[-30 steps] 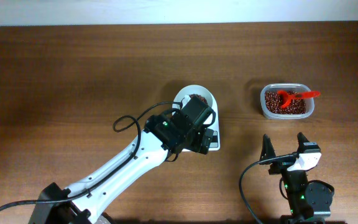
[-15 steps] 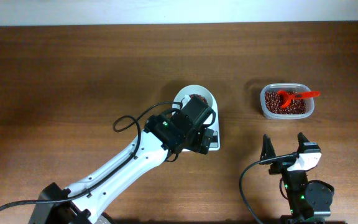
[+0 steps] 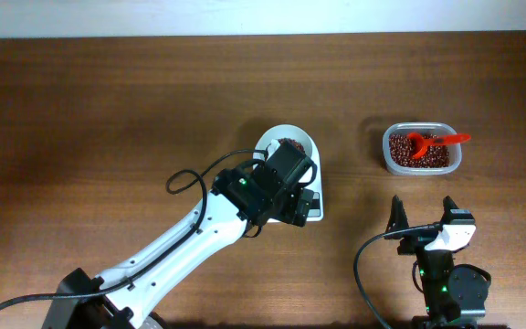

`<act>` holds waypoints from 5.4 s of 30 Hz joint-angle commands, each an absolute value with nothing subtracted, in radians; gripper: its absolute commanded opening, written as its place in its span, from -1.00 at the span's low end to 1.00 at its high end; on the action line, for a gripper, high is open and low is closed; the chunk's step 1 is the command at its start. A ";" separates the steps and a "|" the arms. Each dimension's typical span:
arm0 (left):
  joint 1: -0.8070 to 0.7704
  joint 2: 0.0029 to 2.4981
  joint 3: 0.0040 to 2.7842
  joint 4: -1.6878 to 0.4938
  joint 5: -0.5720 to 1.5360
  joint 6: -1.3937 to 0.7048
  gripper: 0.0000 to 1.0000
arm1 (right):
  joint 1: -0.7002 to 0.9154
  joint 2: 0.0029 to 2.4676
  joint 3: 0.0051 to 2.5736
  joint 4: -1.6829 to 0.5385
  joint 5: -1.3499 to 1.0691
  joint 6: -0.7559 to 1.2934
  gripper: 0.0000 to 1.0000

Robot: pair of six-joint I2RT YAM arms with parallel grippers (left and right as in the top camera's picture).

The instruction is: Scoop item into bowl and weigh 50g on scale

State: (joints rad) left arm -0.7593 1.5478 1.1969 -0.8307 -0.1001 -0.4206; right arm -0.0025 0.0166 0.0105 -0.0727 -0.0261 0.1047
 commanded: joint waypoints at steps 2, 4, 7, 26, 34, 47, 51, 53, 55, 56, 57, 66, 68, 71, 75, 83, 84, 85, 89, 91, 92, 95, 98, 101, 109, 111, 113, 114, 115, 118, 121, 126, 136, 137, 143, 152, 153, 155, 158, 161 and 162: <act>-0.763 1.543 1.203 -0.831 -0.093 -0.426 0.98 | 0.006 0.019 0.006 -0.080 -0.014 0.105 0.97; -0.764 1.543 1.203 -0.855 -0.059 -0.426 0.98 | 0.006 0.019 0.006 -0.079 -0.014 0.105 0.97; -0.764 1.543 1.203 -0.915 -0.037 -0.426 0.98 | 0.006 0.019 0.006 -0.080 -0.014 0.105 0.97; -0.638 1.405 1.082 -0.967 -0.041 -0.426 0.98 | 0.006 0.019 0.006 -0.080 -0.014 0.105 0.97; -0.623 1.357 0.984 -0.737 -0.064 -0.426 0.97 | 0.006 0.019 0.006 -0.080 -0.014 0.105 0.97; -0.595 0.855 0.835 -0.398 -0.233 -0.426 0.97 | 0.006 0.019 0.006 -0.079 -0.014 0.105 0.97; -0.493 0.628 0.590 -0.155 -0.233 -0.426 0.97 | 0.006 0.019 0.006 -0.079 -0.014 0.105 0.97; -0.443 0.533 0.496 -0.074 -0.233 -0.426 0.97 | 0.006 0.019 0.006 -0.079 -0.014 0.105 0.97; -0.380 0.413 0.390 0.022 -0.233 -0.426 0.98 | 0.006 0.019 0.006 -0.080 -0.014 0.105 0.97; -0.351 0.360 0.345 0.070 -0.233 -0.426 0.97 | 0.006 0.019 0.006 -0.079 -0.014 0.105 0.97; -0.327 0.317 0.308 0.115 -0.233 -0.426 0.97 | 0.006 0.019 0.006 -0.080 -0.014 0.105 0.97; -0.169 0.080 0.007 0.550 -0.231 -0.426 0.97 | 0.006 0.019 0.006 -0.080 -0.014 0.105 0.97; -0.145 0.009 0.008 0.471 -0.232 -0.426 0.97 | 0.006 0.019 0.006 -0.080 -0.014 0.105 0.97; -0.119 0.005 0.008 0.401 -0.240 -0.426 0.97 | 0.006 0.019 0.006 -0.080 -0.014 0.105 0.97; -0.109 0.005 0.008 0.204 -0.319 -0.425 0.97 | 0.006 0.019 0.006 -0.080 -0.014 0.105 0.97; -0.056 0.005 0.008 -0.057 -0.266 -0.385 0.97 | 0.006 0.019 0.006 -0.080 -0.014 0.105 0.98; -0.056 0.005 0.008 -0.057 -0.266 -0.385 0.97 | 0.006 0.019 0.006 -0.079 -0.014 0.105 0.97; -0.056 0.005 0.008 -0.058 -0.257 -0.388 0.97 | 0.006 0.019 0.006 -0.080 -0.014 0.105 0.97; -0.029 0.005 0.008 0.043 -0.252 -0.388 0.97 | 0.006 0.019 0.006 -0.080 -0.014 0.105 0.97; -0.019 0.005 0.008 0.068 -0.199 -0.332 0.97 | 0.006 0.019 0.006 -0.079 -0.014 0.105 0.97; -0.019 0.005 0.007 0.083 -0.150 -0.229 0.97 | 0.006 0.019 0.006 -0.080 -0.014 0.105 0.97; -0.018 0.005 0.007 0.112 -0.108 -0.102 0.97 | 0.006 0.019 0.006 -0.080 -0.014 0.105 0.97; 0.002 0.005 0.007 0.054 -0.108 -0.083 0.97 | 0.006 0.019 0.006 -0.079 -0.014 0.105 0.97; 0.041 0.005 0.007 0.019 -0.083 -0.073 0.97 | 0.006 0.019 0.006 -0.080 -0.014 0.105 0.97; 0.045 0.005 0.007 -0.079 -0.047 -0.044 0.97 | 0.006 0.019 0.006 -0.079 -0.014 0.105 0.97; 0.044 0.005 0.007 -0.078 -0.047 -0.044 0.97 | 0.006 0.019 0.006 -0.080 -0.014 0.105 0.97; 0.044 0.005 0.007 -0.076 -0.047 -0.044 0.97 | 0.006 0.019 0.006 -0.080 -0.014 0.105 0.97; 0.044 0.005 0.007 -0.077 -0.048 -0.044 0.97 | 0.006 0.019 0.006 -0.080 -0.014 0.105 0.97; 0.044 0.005 0.007 -0.077 -0.048 -0.044 0.97 | 0.006 0.019 0.006 -0.080 -0.014 0.105 0.97; 0.044 0.005 0.007 -0.077 -0.047 -0.044 0.97 | 0.006 0.019 0.006 -0.080 -0.014 0.105 0.97; 0.044 0.005 0.008 -0.080 -0.047 -0.043 0.97 | 0.006 0.019 0.006 -0.079 -0.014 0.105 0.97; 0.044 0.005 0.008 -0.080 -0.047 -0.044 0.97 | 0.006 0.019 0.006 -0.079 -0.014 0.105 0.98; 0.044 0.005 0.009 -0.080 -0.047 -0.044 0.97 | 0.006 0.019 0.006 -0.080 -0.014 0.105 0.97; 0.044 0.005 0.009 -0.080 -0.047 -0.044 0.97 | 0.006 0.019 0.006 -0.079 -0.014 0.105 0.97; 0.044 0.005 0.009 -0.080 -0.047 -0.044 0.97 | 0.006 0.019 0.006 -0.079 -0.014 0.105 0.97; 0.044 0.005 0.009 -0.080 -0.047 -0.044 0.97 | 0.006 0.019 0.006 -0.080 -0.014 0.105 0.97; 0.044 0.005 0.009 -0.080 -0.047 -0.044 0.97 | 0.006 0.019 0.006 -0.079 -0.014 0.105 0.97; 0.044 0.005 0.009 -0.080 -0.047 -0.044 0.97 | 0.006 0.019 0.006 -0.080 -0.014 0.105 0.98; 0.044 0.005 0.009 -0.080 -0.047 -0.044 0.97 | 0.006 0.019 0.006 -0.079 -0.014 0.105 0.97; 0.044 0.005 0.009 -0.080 -0.047 -0.043 0.97 | 0.006 0.019 0.006 -0.079 -0.014 0.105 0.97; 0.044 0.005 0.009 -0.080 -0.047 -0.044 0.97 | 0.006 0.019 0.006 -0.080 -0.014 0.105 0.97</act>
